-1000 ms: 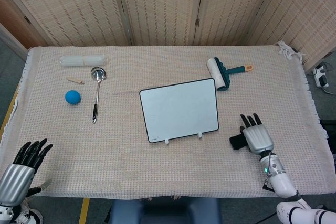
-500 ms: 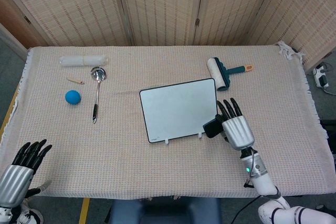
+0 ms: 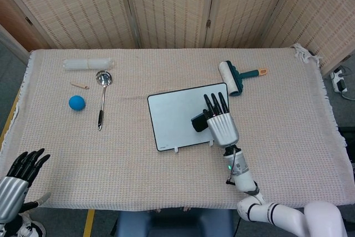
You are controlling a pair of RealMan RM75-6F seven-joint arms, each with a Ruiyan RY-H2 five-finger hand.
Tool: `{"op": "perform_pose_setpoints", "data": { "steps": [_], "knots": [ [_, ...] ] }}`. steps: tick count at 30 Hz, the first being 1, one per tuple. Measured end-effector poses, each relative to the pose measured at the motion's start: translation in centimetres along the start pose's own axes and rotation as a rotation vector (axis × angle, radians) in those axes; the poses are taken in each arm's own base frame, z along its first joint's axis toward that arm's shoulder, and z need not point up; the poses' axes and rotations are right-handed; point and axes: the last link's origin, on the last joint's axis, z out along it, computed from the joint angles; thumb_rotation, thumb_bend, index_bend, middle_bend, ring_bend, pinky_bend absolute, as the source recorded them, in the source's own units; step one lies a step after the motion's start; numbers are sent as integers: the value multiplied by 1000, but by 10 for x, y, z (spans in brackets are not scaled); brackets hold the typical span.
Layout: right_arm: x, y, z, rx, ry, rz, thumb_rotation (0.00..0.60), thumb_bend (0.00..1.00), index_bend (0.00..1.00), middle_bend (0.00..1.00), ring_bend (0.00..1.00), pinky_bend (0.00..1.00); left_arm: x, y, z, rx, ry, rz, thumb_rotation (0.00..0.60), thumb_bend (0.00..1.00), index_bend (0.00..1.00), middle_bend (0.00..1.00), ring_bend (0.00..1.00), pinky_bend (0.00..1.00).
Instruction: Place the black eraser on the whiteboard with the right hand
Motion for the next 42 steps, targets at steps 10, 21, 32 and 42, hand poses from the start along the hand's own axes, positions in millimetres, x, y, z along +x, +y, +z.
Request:
{"op": "perform_pose_setpoints", "data": {
  "steps": [10,21,32,42],
  "knots": [
    [-14,-11,10,-38,-51,-35,600,292,95,0,0,0,2,-2,-1,1,4,-9,600,198,8,27,0,0],
    [1,-2,-4,-16,-62,-10,600,292,0,0,0,0,0,-1,0,2,1,6,600,198,12,26,0,0],
    [61,56,-78,-26,-124,114,600,292,0,0,0,0,-7,4,3,7,-11,49,600,198,13,27,0,0],
    [86,140,-212,-152,-417,108,600,291,0,0,0,0,-12,9,3,5,-8,81,600,198,7,27,0,0]
  ]
}}
